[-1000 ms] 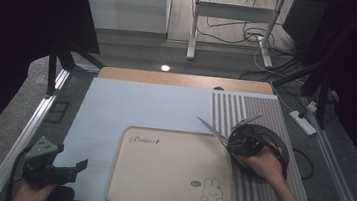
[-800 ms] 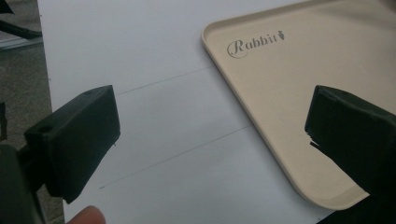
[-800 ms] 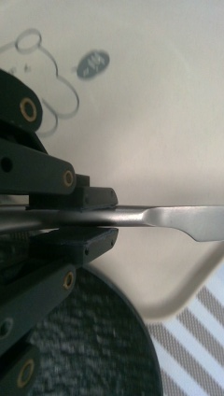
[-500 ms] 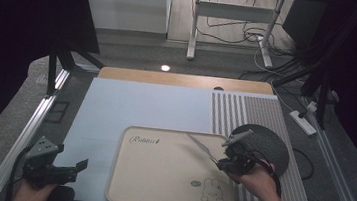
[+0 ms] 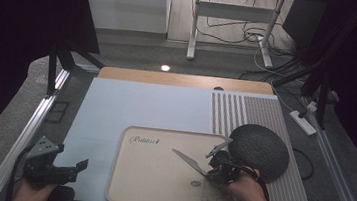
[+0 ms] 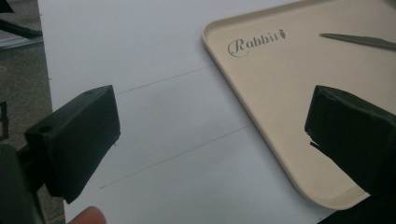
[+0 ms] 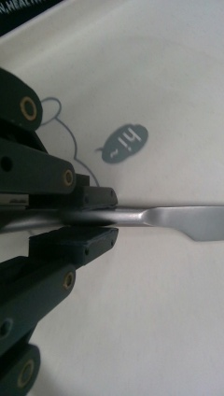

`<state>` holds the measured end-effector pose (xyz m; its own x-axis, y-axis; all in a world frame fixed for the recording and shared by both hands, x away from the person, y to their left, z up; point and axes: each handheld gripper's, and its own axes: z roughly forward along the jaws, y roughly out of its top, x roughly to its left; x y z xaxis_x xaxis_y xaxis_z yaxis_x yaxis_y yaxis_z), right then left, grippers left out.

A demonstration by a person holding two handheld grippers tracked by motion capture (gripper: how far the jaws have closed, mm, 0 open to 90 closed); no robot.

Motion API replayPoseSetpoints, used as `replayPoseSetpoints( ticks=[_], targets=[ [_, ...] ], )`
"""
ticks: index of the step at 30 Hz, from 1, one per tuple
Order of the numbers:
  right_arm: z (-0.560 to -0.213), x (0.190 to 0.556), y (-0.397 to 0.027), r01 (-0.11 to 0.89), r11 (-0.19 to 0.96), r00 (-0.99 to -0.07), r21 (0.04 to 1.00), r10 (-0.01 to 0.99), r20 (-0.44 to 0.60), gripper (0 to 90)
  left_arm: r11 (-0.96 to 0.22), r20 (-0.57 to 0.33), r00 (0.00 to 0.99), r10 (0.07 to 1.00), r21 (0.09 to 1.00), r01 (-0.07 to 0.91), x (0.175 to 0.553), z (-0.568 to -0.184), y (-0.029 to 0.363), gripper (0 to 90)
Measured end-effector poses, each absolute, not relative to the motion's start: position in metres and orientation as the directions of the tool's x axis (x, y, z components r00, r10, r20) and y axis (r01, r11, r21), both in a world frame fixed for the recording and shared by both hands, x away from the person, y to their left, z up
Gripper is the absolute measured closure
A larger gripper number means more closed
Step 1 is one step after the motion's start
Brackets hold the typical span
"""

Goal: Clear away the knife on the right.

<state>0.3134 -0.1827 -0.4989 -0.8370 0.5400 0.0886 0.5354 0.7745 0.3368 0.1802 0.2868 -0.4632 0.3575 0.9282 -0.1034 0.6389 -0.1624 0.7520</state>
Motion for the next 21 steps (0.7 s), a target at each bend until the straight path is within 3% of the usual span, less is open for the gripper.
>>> replayPoseSetpoints(
  ticks=[5, 6, 9, 12, 16, 21],
  targets=[
    [-0.485, 0.32, -0.186, 0.549, 0.727, -0.825, 0.412, 0.552, 0.124, 72.9, -0.163, -0.103, 0.356, 0.929, 0.75, 0.641, 0.181, -0.463, 0.287, 3.3],
    [-0.483, 0.32, -0.186, 0.533, 0.731, -0.832, 0.426, 0.545, 0.106, 74.0, -0.164, -0.102, 0.356, 0.929, 0.749, 0.642, 0.181, -0.463, 0.286, 3.3],
    [-0.479, 0.32, -0.176, 0.489, 0.757, -0.861, 0.434, 0.499, 0.099, 89.4, -0.168, -0.098, 0.357, 0.929, 0.748, 0.642, 0.181, -0.463, 0.286, 3.3],
    [-0.482, 0.32, -0.154, 0.433, 0.792, -0.896, 0.43, 0.432, 0.106, 90.0, -0.17, -0.096, 0.357, 0.929, 0.748, 0.642, 0.181, -0.463, 0.286, 3.3],
    [-0.492, 0.323, -0.126, 0.333, 0.856, -0.938, 0.395, 0.345, 0.041, 90.0, -0.164, -0.1, 0.354, 0.93, 0.748, 0.643, 0.181, -0.464, 0.287, 3.3],
    [-0.504, 0.33, -0.125, 0.336, 0.865, -0.932, 0.372, 0.361, 0.003, 90.0, -0.164, -0.098, 0.354, 0.93, 0.751, 0.64, 0.179, -0.463, 0.287, 3.3]
  ],
)
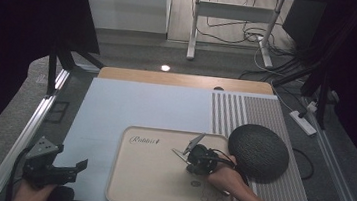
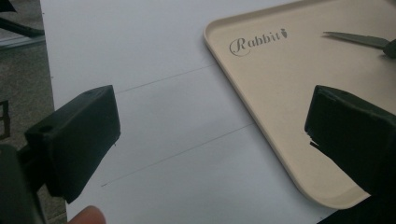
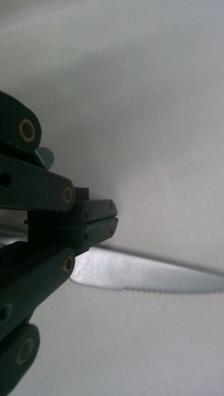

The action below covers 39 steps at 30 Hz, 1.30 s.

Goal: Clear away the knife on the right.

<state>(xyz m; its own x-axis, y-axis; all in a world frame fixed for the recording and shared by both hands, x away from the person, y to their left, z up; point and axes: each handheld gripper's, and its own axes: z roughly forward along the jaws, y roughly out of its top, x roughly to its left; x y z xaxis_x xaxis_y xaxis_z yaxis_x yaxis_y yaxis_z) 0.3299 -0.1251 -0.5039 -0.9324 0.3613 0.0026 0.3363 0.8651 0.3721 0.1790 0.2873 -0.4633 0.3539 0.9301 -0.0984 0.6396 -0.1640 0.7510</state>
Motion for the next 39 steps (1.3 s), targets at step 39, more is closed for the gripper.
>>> replayPoseSetpoints(
  ticks=[39],
  targets=[
    [-0.497, 0.35, -0.209, 0.556, 0.763, -0.816, 0.331, 0.576, 0.043, 90.0, -0.173, -0.091, 0.361, 0.928, 0.753, 0.635, 0.179, -0.463, 0.286, 3.3]
  ],
)
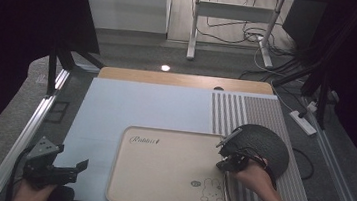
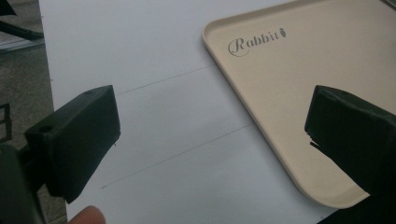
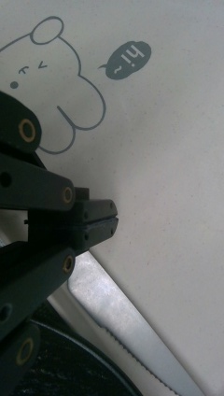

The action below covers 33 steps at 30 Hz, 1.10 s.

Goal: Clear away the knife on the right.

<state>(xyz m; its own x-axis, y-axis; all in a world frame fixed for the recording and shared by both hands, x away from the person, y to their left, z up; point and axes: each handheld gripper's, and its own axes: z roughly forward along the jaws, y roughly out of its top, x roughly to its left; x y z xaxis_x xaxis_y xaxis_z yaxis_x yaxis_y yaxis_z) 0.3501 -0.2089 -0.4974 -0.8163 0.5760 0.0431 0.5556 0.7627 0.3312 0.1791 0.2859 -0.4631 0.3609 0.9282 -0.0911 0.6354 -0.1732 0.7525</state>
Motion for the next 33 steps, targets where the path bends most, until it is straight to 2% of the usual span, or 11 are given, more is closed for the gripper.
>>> replayPoseSetpoints(
  ticks=[5, 11, 28, 33],
  targets=[
    [-0.497, 0.351, -0.208, 0.555, 0.765, -0.82, 0.326, 0.57, 0.059, 84.4, -0.175, -0.089, 0.361, 0.928, 0.752, 0.636, 0.179, -0.463, 0.286, 3.3],
    [-0.488, 0.349, -0.205, 0.541, 0.756, -0.829, 0.369, 0.553, 0.082, 79.8, -0.173, -0.091, 0.36, 0.929, 0.75, 0.638, 0.179, -0.463, 0.286, 3.3],
    [-0.472, 0.347, -0.214, 0.548, 0.707, -0.807, 0.447, 0.587, 0.061, 50.1, -0.172, -0.093, 0.359, 0.929, 0.751, 0.638, 0.179, -0.463, 0.286, 3.3],
    [-0.469, 0.348, -0.218, 0.552, 0.699, -0.802, 0.455, 0.594, 0.062, 45.6, -0.172, -0.092, 0.36, 0.929, 0.751, 0.637, 0.179, -0.463, 0.286, 3.3]
  ],
)
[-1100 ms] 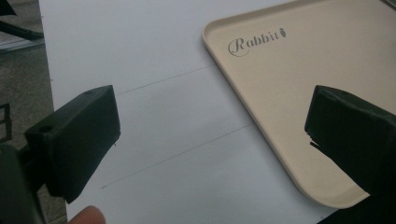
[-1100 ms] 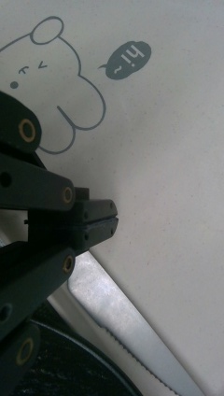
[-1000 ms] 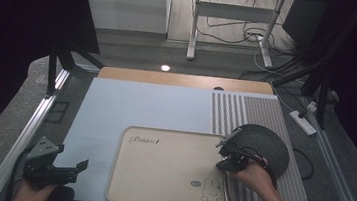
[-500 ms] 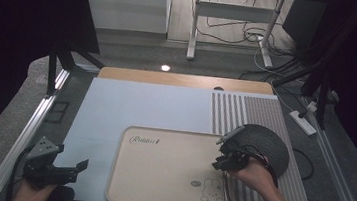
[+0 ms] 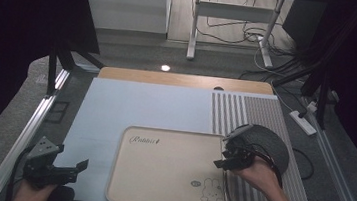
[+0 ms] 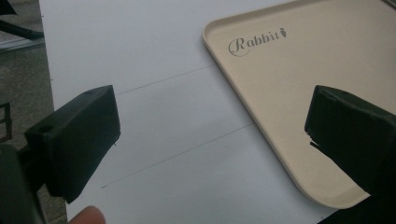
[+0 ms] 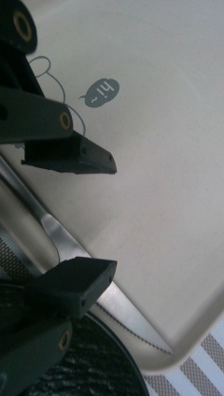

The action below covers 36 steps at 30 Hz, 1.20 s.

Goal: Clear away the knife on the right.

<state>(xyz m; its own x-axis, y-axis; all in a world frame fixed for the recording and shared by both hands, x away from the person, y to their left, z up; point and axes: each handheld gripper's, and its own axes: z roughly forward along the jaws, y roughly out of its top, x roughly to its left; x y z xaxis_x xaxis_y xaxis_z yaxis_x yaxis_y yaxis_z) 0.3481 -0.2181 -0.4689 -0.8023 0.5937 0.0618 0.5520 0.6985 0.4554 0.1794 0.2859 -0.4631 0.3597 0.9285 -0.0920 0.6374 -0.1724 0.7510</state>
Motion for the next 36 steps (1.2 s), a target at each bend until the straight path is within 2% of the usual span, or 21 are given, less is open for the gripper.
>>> replayPoseSetpoints(
  ticks=[18, 22, 27, 29, 33, 36],
  targets=[
    [-0.466, 0.345, -0.235, 0.595, 0.657, -0.764, 0.464, 0.641, 0.073, 21.3, -0.167, -0.096, 0.358, 0.929, 0.753, 0.637, 0.179, -0.463, 0.286, 3.3],
    [-0.464, 0.341, -0.246, 0.597, 0.625, -0.742, 0.503, 0.668, 0.051, 11.3, -0.166, -0.098, 0.357, 0.929, 0.752, 0.638, 0.18, -0.463, 0.286, 3.3],
    [-0.465, 0.332, -0.262, 0.607, 0.597, -0.718, 0.525, 0.695, 0.039, 8.8, -0.166, -0.098, 0.357, 0.929, 0.752, 0.638, 0.18, -0.463, 0.286, 3.3],
    [-0.465, 0.329, -0.268, 0.615, 0.577, -0.703, 0.537, 0.71, 0.044, 3.9, -0.167, -0.097, 0.357, 0.929, 0.751, 0.638, 0.18, -0.463, 0.286, 3.3],
    [-0.464, 0.323, -0.278, 0.624, 0.539, -0.668, 0.566, 0.744, 0.028, 0.1, -0.168, -0.096, 0.357, 0.929, 0.75, 0.64, 0.18, -0.463, 0.286, 3.3],
    [-0.463, 0.319, -0.284, 0.621, 0.52, -0.65, 0.586, 0.76, 0.014, 0.0, -0.163, -0.1, 0.355, 0.93, 0.751, 0.64, 0.18, -0.463, 0.287, 3.3]
  ],
)
